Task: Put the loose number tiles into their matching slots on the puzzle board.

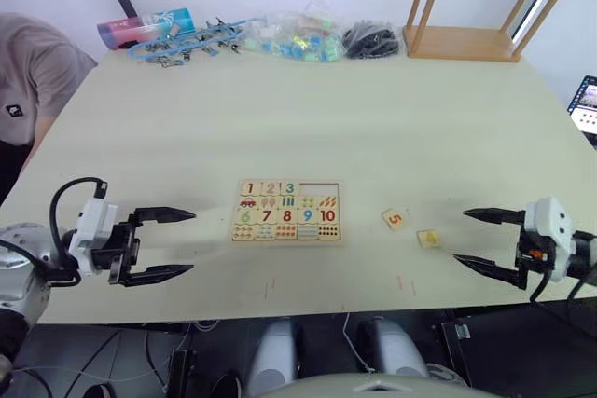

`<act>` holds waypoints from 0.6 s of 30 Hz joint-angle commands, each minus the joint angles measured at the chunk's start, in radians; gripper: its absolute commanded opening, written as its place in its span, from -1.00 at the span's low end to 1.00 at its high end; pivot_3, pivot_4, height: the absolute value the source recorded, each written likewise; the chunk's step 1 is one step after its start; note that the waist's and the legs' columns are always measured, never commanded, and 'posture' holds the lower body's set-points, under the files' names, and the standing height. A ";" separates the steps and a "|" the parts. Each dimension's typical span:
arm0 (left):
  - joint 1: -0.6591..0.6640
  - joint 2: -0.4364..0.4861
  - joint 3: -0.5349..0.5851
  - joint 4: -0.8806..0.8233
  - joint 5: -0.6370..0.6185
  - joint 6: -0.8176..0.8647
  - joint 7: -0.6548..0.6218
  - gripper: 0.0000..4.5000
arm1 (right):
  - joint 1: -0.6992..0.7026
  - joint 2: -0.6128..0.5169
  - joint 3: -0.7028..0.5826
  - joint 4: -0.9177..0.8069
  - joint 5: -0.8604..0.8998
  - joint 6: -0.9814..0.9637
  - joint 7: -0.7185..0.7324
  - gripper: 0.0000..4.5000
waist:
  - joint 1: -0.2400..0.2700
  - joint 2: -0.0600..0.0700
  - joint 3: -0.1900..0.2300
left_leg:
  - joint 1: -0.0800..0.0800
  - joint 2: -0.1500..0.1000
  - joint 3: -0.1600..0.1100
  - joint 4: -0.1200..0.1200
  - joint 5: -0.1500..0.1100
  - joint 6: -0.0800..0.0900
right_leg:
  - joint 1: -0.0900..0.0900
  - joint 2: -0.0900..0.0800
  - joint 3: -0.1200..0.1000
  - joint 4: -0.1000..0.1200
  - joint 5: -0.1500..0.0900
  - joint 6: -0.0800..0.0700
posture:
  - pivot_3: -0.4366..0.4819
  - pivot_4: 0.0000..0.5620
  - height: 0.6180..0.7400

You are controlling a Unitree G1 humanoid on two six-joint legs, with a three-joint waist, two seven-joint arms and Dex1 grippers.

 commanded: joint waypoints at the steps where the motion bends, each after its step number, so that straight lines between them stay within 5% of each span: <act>1: -0.022 0.029 -0.013 -0.007 -0.017 0.018 -0.030 1.00 | -0.132 -0.057 0.112 0.106 -0.082 -0.089 0.109 0.99 | 0.003 0.000 0.000 | 0.000 0.000 0.000 0.000 0.000 0.000 | 0.000 0.000 0.000 0.000 0.000 0.000 | -0.05 -0.47 0.95; 8: -0.028 0.045 -0.019 -0.016 -0.036 0.032 -0.030 1.00 | -0.348 -0.040 0.277 0.265 -0.162 -0.161 0.203 0.99 | 0.000 0.003 0.003 | 0.000 0.000 0.002 0.001 0.000 0.000 | -0.001 0.000 0.002 0.001 0.001 0.001 | -0.05 -0.47 0.95; 18: -0.008 0.045 -0.009 -0.037 -0.060 0.029 -0.030 1.00 | -0.432 -0.026 0.365 0.441 -0.232 -0.300 0.255 0.99 | 0.009 0.004 0.003 | -0.001 0.000 0.008 0.001 0.000 0.000 | -0.002 0.000 0.002 0.003 0.001 0.001 | -0.05 -0.47 0.95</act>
